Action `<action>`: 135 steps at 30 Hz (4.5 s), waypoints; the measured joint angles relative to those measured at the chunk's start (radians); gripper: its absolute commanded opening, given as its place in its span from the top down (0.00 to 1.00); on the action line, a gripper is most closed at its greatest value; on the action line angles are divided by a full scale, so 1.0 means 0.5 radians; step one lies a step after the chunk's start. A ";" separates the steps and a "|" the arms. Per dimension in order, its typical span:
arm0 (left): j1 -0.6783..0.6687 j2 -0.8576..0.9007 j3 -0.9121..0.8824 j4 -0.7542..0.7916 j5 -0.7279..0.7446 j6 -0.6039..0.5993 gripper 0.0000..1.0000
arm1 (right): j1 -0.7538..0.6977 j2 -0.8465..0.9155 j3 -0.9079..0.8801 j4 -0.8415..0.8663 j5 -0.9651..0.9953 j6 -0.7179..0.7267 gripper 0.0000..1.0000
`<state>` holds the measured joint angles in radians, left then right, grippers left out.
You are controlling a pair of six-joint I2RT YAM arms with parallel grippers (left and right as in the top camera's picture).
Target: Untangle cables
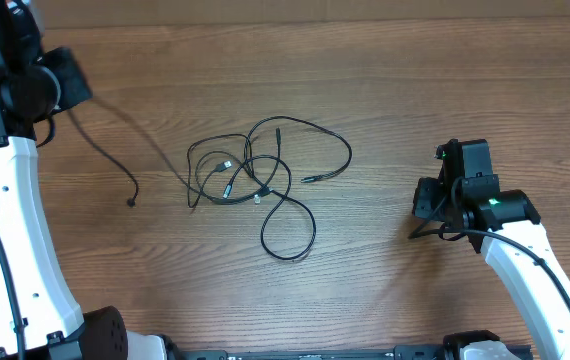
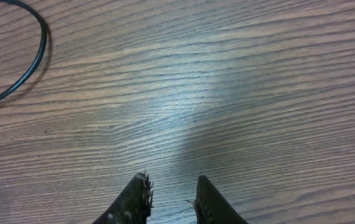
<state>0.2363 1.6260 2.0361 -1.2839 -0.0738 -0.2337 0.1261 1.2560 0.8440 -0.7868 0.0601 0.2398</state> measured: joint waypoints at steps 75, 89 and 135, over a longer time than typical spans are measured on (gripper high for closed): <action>-0.521 0.481 -0.128 -0.363 0.306 0.372 0.03 | -0.002 0.002 -0.002 0.032 -0.406 0.043 0.25; -0.539 0.485 -0.844 -0.169 0.219 0.310 0.06 | -0.002 0.002 -0.002 0.033 -0.410 0.043 0.24; -1.122 0.488 -0.692 1.009 1.765 0.523 0.96 | -0.002 0.002 -0.002 0.018 -0.410 0.043 0.28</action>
<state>-0.3248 1.8702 1.6901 -0.7795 0.8089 0.0280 0.1249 1.2568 0.8429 -0.7780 -0.1452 0.2615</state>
